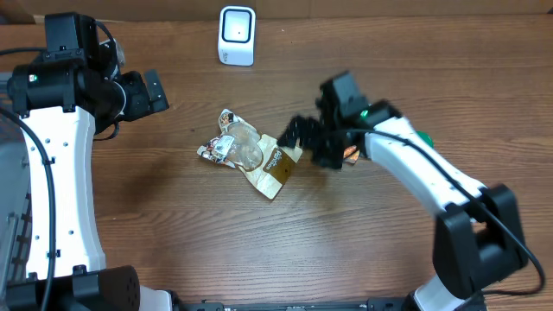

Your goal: Scan the item barcode

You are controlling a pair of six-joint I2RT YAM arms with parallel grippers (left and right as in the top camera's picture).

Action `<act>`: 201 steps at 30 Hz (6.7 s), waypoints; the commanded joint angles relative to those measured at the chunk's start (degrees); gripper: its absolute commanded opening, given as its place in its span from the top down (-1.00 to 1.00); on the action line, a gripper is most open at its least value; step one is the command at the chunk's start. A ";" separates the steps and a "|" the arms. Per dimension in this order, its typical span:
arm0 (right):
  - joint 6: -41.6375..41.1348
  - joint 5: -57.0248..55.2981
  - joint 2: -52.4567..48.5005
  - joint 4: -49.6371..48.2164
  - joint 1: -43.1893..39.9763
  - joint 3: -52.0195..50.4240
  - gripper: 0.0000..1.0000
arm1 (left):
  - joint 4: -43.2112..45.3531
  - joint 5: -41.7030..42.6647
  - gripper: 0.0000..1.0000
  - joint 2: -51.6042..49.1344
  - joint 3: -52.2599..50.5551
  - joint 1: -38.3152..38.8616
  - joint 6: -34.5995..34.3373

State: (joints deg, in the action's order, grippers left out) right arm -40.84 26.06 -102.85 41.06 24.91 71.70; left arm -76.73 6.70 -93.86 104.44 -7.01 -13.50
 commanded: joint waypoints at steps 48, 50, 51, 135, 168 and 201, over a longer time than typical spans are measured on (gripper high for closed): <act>22.77 1.57 -16.65 -10.97 3.98 10.62 0.78 | 0.07 0.22 -0.99 0.85 0.39 -0.09 0.42; 26.38 -0.63 -16.65 -7.15 3.96 12.52 0.73 | 0.07 0.22 -0.99 0.85 0.39 -0.09 0.42; 26.58 -1.22 -16.65 -6.75 3.96 12.55 0.70 | 0.07 0.22 -0.99 0.85 0.39 -0.11 0.42; 23.39 -14.99 -5.49 3.13 9.51 21.99 0.92 | 0.07 0.22 -0.99 0.85 0.39 -0.09 0.42; 43.47 -60.13 -4.00 -27.69 8.79 21.99 0.92 | 0.07 0.22 -0.99 0.76 0.39 -0.11 0.42; 95.93 -56.57 -37.64 -79.95 4.31 43.95 0.92 | 0.07 0.22 -0.99 0.76 0.39 -0.11 0.42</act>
State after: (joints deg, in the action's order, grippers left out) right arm 54.33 -33.06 -141.21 -38.48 29.65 114.04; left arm -76.73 6.70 -93.86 104.44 -7.01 -13.50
